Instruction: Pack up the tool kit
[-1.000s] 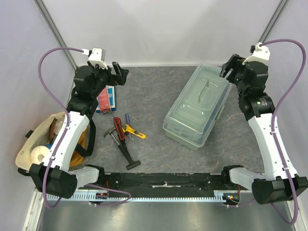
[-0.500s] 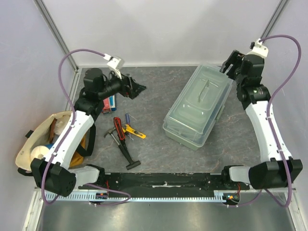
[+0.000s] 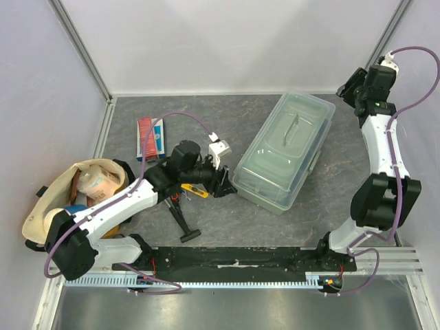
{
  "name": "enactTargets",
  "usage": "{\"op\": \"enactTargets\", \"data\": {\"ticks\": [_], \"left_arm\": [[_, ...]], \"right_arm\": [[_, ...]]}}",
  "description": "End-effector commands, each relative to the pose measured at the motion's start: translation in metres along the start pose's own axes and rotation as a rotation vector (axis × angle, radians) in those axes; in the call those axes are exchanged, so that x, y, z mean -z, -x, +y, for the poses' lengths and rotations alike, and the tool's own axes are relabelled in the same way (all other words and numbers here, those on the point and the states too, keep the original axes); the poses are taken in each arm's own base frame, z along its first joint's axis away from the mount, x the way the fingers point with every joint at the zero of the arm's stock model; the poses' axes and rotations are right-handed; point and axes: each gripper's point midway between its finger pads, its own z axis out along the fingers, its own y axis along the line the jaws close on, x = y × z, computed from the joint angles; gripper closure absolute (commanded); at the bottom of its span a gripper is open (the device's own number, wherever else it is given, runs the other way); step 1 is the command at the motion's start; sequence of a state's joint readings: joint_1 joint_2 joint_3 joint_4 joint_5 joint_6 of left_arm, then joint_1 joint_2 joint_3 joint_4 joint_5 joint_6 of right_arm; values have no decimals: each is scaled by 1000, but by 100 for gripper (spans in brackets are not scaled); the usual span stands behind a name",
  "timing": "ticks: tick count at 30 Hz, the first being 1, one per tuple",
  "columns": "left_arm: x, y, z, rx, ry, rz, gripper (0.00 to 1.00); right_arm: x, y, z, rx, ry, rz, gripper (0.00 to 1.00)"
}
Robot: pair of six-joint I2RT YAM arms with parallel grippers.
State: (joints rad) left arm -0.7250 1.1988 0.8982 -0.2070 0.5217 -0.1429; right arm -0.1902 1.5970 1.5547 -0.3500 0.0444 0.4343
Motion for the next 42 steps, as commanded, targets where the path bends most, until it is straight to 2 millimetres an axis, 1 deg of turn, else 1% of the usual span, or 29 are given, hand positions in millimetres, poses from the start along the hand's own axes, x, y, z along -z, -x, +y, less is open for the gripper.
{"op": "enactTargets", "data": {"ticks": [1, 3, 5, 7, 8, 9, 11, 14, 17, 21, 23, 25, 28, 31, 32, 33, 34, 38, 40, 41, 42], "left_arm": [[-18, 11, 10, -29, 78, -78, 39], [-26, 15, 13, -16, 81, -99, 41], [-33, 21, 16, -5, 82, -124, 44], [-40, 22, 17, 6, 78, -126, 45], [-43, 22, 18, 12, 81, -127, 46], [-45, 23, 20, 15, 81, -129, 46], [-49, 23, 24, 19, 95, -125, 47], [-53, 28, 33, 26, 139, -134, 48], [-53, 39, 42, 46, 188, -171, 48], [-57, 48, 52, 81, 223, -191, 47], [-55, 54, 60, 93, 243, -204, 47], [-53, 61, 67, 108, 250, -222, 46], [-46, 72, 77, 128, 253, -253, 46], [-37, 79, 82, 130, 258, -282, 45], [-33, 81, 84, 129, 265, -290, 45], [-29, 82, 88, 132, 278, -298, 44], [-26, 83, 90, 135, 283, -306, 44], [-9, 83, 99, 134, 331, -331, 43], [-2, 82, 103, 136, 349, -340, 42], [0, 80, 103, 137, 351, -339, 42], [4, 79, 106, 144, 359, -340, 41]], "right_arm": [[-23, 0, 3, -32, 96, 72, 46], [-35, -6, -10, -35, 76, 96, 53], [-49, -11, -20, -33, 76, 123, 56], [-61, -19, -24, -34, 100, 158, 60], [-65, -21, -23, -36, 121, 173, 61], [-69, -27, -19, -38, 154, 199, 61], [-72, -35, -12, -22, 215, 231, 62], [-68, -50, -7, 0, 275, 277, 61], [-59, -61, -3, 14, 325, 305, 60], [-49, -76, -2, -3, 346, 341, 60], [-42, -81, 2, -15, 365, 350, 60], [-39, -94, 5, -29, 380, 367, 59], [-43, -108, 27, -38, 427, 405, 59], [-53, -125, 46, -23, 430, 433, 59], [-56, -132, 57, -10, 440, 442, 58], [-59, -134, 63, -13, 443, 445, 59], [-61, -140, 74, -9, 461, 455, 59], [-67, -158, 110, -8, 509, 469, 57], [-71, -163, 129, -7, 532, 469, 56], [-73, -168, 137, -4, 545, 477, 56], [-78, -166, 138, -11, 541, 471, 56]]}}
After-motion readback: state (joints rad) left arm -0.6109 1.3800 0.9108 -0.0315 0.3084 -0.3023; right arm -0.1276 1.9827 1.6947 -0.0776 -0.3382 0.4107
